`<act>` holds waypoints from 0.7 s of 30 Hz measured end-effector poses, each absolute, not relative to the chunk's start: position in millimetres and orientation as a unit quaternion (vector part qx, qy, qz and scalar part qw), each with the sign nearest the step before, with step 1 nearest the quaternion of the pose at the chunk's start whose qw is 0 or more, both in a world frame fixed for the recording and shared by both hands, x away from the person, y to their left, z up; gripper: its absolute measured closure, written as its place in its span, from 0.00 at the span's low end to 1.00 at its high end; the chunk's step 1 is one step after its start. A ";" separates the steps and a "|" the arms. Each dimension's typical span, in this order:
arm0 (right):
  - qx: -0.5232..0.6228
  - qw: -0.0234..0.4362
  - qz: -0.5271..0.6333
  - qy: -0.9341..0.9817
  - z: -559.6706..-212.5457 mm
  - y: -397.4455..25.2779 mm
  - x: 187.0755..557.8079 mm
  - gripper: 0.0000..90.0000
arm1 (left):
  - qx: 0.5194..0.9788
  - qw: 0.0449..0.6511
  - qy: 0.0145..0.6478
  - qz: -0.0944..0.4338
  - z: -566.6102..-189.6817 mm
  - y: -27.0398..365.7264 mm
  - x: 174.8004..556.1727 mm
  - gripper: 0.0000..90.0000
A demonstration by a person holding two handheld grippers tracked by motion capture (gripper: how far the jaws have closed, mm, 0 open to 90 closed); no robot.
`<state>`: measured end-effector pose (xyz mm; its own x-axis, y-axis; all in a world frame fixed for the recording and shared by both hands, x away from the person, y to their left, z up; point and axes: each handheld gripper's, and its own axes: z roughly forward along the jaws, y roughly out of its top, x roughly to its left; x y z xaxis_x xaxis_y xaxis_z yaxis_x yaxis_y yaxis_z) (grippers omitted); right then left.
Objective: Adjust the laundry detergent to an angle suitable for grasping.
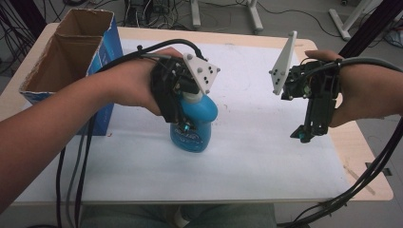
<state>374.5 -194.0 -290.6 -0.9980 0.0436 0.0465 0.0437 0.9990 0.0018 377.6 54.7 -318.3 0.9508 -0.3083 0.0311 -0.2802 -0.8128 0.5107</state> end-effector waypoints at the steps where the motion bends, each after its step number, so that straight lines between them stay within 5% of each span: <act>1: -0.022 0.023 -0.001 -0.999 -290.6 -194.0 374.5 0.02 | 0.952 0.264 -0.155 -0.027 -318.3 54.7 377.6 0.48; 21: -0.020 0.023 -0.004 -1.000 -293.9 -194.0 373.8 0.02 | 0.952 0.266 -0.150 -0.028 -324.6 57.4 380.0 0.48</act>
<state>373.8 -194.0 -293.9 -0.9982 0.0397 0.0458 0.0401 0.9992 0.0075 380.0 57.4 -324.6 0.9531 -0.3015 0.0261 -0.2714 -0.8137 0.5141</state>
